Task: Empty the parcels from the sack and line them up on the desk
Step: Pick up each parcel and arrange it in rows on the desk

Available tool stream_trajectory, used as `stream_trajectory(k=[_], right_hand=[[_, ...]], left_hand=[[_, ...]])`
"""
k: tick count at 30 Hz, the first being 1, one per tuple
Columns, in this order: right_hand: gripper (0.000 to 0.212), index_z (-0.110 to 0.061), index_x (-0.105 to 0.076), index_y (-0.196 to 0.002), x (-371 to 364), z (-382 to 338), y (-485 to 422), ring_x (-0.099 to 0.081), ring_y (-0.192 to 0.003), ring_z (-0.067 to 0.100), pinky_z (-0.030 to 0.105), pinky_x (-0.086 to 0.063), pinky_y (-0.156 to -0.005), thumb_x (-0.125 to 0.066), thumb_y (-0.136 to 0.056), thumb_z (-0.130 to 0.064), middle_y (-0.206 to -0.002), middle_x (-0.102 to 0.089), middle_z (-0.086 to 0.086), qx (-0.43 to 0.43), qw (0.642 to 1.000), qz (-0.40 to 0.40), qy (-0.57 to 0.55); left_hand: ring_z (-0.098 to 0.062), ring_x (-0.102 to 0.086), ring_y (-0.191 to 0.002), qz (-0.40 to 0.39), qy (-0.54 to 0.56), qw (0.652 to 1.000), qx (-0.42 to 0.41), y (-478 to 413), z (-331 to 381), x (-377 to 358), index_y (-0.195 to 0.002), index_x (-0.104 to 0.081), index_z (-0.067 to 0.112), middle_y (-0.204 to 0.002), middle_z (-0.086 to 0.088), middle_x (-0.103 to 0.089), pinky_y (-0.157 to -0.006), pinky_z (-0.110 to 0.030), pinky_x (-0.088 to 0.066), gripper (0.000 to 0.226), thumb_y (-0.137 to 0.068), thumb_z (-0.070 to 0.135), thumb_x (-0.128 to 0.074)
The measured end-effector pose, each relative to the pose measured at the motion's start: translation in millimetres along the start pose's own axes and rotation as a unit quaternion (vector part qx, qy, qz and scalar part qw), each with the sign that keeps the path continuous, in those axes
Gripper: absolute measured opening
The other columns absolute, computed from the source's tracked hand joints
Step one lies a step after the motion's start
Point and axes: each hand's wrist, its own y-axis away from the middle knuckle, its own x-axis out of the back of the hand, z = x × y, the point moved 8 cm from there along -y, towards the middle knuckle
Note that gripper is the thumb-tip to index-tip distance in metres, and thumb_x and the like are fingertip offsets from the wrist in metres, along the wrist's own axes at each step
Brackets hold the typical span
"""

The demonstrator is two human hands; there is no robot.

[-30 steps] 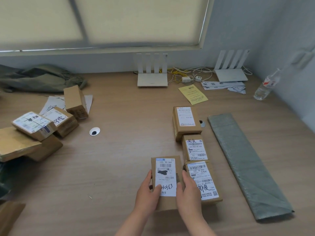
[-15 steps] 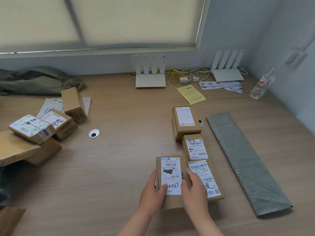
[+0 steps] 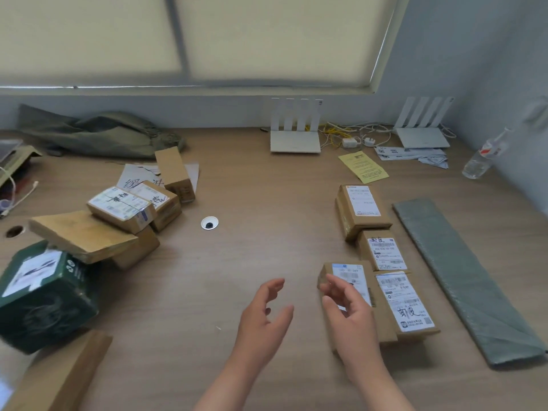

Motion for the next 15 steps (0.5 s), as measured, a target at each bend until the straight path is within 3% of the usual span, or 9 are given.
stream_trajectory(k=[5,9,15], right_hand=[[0.038,-0.031,-0.068,-0.118,-57,-19,44,-0.067,-0.103,0.001,0.015,-0.052,-0.082,-0.064,-0.093,-0.003,-0.106,-0.075,-0.008,0.009,0.999,-0.023,-0.026],[0.037,-0.028,-0.070,-0.117,-92,-26,72,-0.068,-0.099,0.003,0.011,-0.051,-0.080,-0.065,-0.092,-0.001,-0.105,-0.076,-0.008,0.014,0.998,-0.040,-0.037],[0.036,-0.029,-0.071,-0.115,-127,-25,87,-0.068,-0.097,0.004,0.012,-0.051,-0.078,-0.065,-0.092,-0.002,-0.105,-0.076,-0.008,0.002,0.995,-0.102,-0.022]], left_hand=[[0.011,-0.054,-0.119,-0.012,0.002,1.000,-0.029,13,0,63,-0.121,-0.058,0.042,-0.121,0.039,-0.059,-0.100,-0.026,-0.045,0.042,-0.087,0.019,-0.067],[0.012,-0.054,-0.119,-0.012,-0.004,0.999,-0.041,20,-4,103,-0.120,-0.059,0.042,-0.119,0.039,-0.060,-0.100,-0.024,-0.045,0.043,-0.089,0.014,-0.069],[0.012,-0.052,-0.117,0.029,0.002,0.999,-0.027,34,-7,138,-0.120,-0.058,0.043,-0.119,0.043,-0.055,-0.099,-0.023,-0.044,0.040,-0.089,0.020,-0.067]])
